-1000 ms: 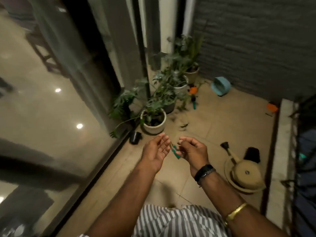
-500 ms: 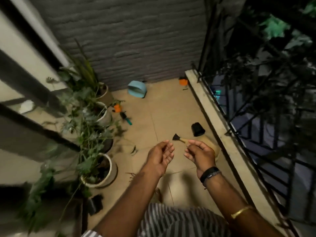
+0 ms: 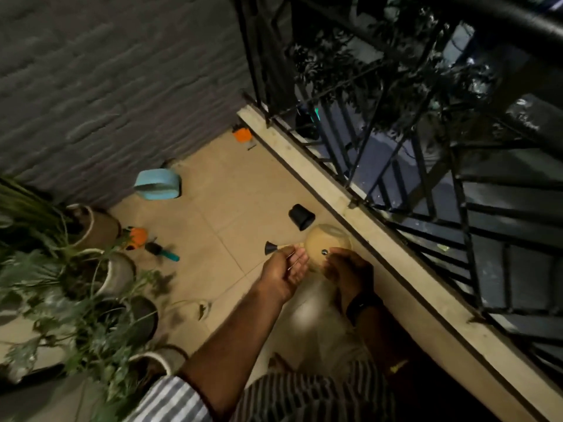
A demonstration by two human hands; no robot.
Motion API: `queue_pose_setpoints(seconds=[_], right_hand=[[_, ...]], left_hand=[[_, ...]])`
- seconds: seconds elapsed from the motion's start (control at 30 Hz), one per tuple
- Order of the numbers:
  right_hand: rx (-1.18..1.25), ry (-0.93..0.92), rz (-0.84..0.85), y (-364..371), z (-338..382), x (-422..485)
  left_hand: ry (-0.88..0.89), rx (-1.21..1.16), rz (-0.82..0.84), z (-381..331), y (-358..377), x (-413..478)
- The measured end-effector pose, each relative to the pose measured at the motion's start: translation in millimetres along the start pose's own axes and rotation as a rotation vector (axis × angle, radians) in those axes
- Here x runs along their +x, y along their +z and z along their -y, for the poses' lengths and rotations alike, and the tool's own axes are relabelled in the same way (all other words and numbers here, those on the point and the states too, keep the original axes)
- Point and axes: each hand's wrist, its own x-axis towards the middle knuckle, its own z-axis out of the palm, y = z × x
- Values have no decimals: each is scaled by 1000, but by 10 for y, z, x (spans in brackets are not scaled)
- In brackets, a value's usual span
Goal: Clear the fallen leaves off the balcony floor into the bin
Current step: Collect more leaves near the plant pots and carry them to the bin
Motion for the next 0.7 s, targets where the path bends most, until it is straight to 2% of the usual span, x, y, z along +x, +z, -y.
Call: queue_pose_setpoints(seconds=[0.13, 0.33, 0.53, 0.7], right_hand=[[37, 84, 21, 54, 168, 707], [35, 225, 7, 44, 22, 1865], [58, 358, -204, -285, -726, 3106], [13, 409, -308, -486, -1678, 4075]], left_hand=[[-21, 2, 18, -125, 484, 510], [-47, 133, -51, -180, 877, 1608], [-66, 213, -94, -44, 774, 3007], [-72, 165, -195, 291, 290, 4301]])
